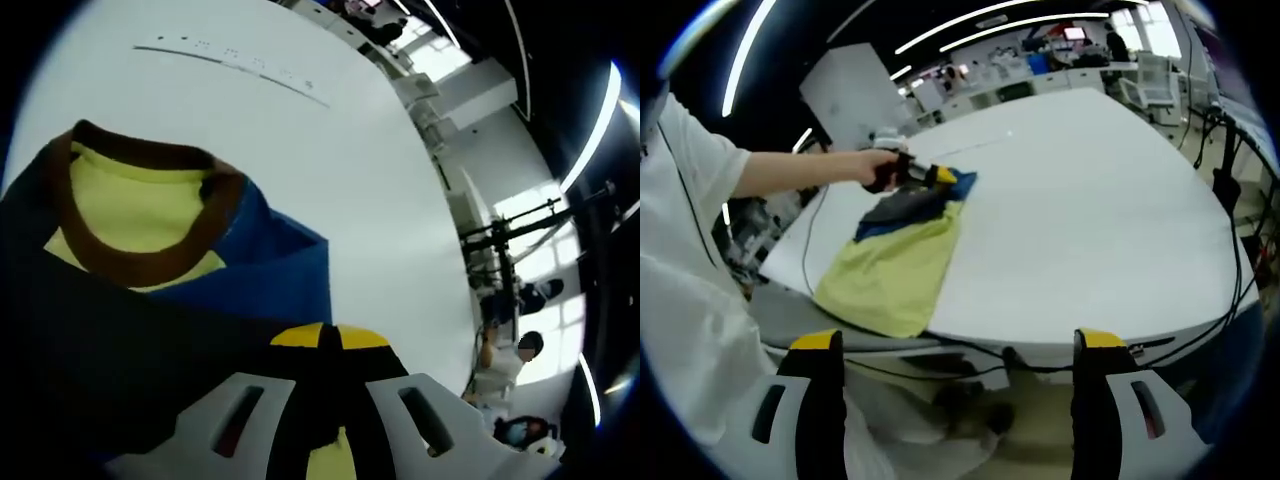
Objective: Fold the garment on the visible template until the final outline fits inside the template.
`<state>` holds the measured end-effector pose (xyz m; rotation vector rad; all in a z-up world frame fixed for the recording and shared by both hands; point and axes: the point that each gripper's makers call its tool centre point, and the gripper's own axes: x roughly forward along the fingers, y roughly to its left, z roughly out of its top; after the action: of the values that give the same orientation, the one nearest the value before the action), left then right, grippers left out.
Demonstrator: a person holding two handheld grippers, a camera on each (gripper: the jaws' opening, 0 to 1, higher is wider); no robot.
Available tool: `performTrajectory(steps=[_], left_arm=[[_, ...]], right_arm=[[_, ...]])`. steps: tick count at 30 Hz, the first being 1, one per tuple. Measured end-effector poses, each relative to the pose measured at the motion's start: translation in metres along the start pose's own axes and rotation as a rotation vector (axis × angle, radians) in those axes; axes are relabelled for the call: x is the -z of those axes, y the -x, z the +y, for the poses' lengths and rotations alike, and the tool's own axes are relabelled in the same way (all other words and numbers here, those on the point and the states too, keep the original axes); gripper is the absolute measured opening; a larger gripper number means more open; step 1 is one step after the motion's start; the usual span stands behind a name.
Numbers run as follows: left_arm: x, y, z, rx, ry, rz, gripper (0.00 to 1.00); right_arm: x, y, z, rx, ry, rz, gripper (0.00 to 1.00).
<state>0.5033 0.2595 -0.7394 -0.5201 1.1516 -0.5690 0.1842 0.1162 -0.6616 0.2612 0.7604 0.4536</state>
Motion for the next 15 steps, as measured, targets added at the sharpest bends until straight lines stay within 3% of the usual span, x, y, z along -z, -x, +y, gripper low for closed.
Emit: performTrajectory(steps=[15], left_arm=[[0.0036,-0.0097,-0.0018,0.012,0.016,0.007,0.0]], right_arm=[[-0.0003,-0.004,-0.0023,-0.001,-0.013,0.001,0.94]])
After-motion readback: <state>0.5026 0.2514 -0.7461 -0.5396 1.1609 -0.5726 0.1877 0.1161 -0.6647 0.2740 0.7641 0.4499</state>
